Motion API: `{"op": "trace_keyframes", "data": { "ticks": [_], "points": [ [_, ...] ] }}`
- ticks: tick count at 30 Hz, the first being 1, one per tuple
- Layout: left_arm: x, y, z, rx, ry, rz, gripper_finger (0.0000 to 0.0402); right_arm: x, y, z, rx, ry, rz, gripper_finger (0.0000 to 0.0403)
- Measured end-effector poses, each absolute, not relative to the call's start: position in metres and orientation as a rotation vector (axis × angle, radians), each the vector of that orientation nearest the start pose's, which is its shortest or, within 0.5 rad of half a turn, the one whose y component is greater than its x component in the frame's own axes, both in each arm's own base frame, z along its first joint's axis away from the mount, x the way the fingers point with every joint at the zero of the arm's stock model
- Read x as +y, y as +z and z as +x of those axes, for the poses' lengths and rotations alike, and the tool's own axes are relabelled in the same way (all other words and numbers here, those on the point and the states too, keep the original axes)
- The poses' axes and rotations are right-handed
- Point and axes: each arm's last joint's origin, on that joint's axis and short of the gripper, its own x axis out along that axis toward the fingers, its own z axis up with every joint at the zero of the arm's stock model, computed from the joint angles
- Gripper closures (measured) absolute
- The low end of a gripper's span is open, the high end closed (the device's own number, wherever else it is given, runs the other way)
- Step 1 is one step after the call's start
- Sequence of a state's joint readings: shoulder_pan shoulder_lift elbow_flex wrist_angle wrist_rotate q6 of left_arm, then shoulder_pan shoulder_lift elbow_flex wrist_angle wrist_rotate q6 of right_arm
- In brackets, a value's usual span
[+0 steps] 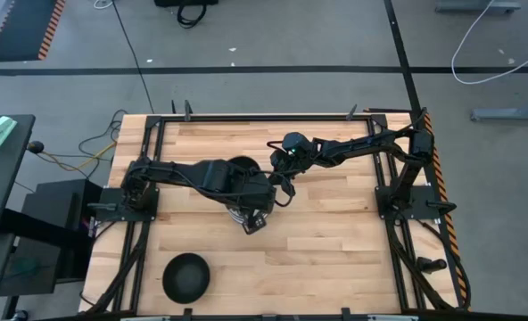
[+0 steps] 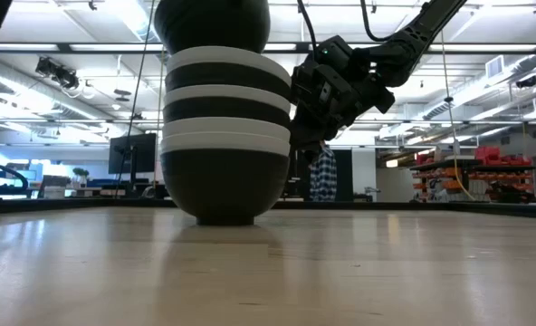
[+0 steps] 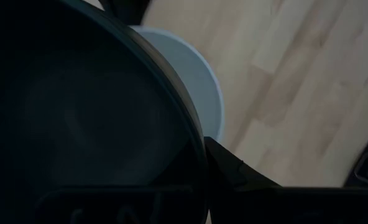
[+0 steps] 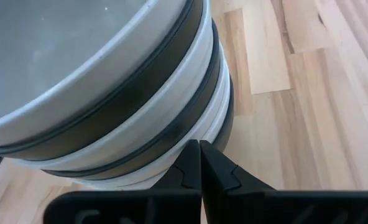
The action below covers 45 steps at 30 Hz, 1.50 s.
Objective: Nest bowls inside each other
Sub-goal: Stack the black bowl on top of the white bowls
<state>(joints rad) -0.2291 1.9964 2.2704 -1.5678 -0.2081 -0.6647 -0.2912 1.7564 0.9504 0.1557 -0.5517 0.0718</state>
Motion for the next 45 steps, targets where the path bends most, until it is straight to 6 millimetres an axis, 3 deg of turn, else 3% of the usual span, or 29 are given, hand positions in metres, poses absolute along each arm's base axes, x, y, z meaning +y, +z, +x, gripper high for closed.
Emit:
{"op": "trace_keyframes", "data": {
  "ticks": [15,25,45],
  "points": [
    [-0.084,0.346,0.386,1.295,0.381,-0.270,0.0391,-0.072,0.168,0.346,0.657,0.218,0.299,0.0403],
    [-0.087,0.312,0.406,1.396,0.372,-0.244,0.0392,-0.087,0.159,0.334,0.788,0.101,0.302,0.0403],
    [-0.082,0.306,0.406,1.402,0.437,-0.278,0.0391,-0.087,0.155,0.329,0.853,0.062,0.271,0.0403]
  ]
}}
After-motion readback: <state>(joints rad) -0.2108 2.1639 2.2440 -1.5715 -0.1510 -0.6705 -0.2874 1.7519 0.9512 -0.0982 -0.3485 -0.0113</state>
